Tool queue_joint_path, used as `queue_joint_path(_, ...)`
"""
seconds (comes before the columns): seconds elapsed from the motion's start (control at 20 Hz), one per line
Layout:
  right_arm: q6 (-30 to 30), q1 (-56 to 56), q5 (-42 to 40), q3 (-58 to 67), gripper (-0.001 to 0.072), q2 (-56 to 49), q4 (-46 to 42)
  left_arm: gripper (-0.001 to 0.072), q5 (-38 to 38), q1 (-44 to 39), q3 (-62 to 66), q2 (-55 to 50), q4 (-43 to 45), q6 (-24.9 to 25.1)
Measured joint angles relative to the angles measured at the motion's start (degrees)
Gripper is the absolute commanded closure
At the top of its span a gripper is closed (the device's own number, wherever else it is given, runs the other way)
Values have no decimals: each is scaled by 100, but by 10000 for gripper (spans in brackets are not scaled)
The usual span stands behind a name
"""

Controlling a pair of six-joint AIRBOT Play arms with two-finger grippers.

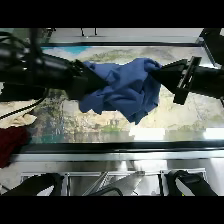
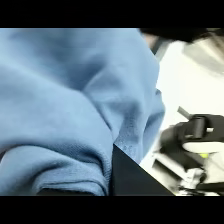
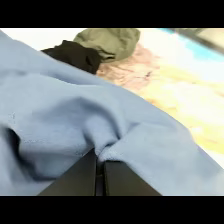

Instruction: Fold the shirts.

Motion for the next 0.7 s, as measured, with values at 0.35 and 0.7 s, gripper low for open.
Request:
queue_joint_path(0.35, 225, 39, 544, -505, 678, -1167, -551, 691, 361, -7, -2190, 74, 1040, -170)
queue_joint_path(0.7, 227, 17, 505, -1241, 432, -2796, -649, 12, 699, 179, -3108, -1346, 1338, 140)
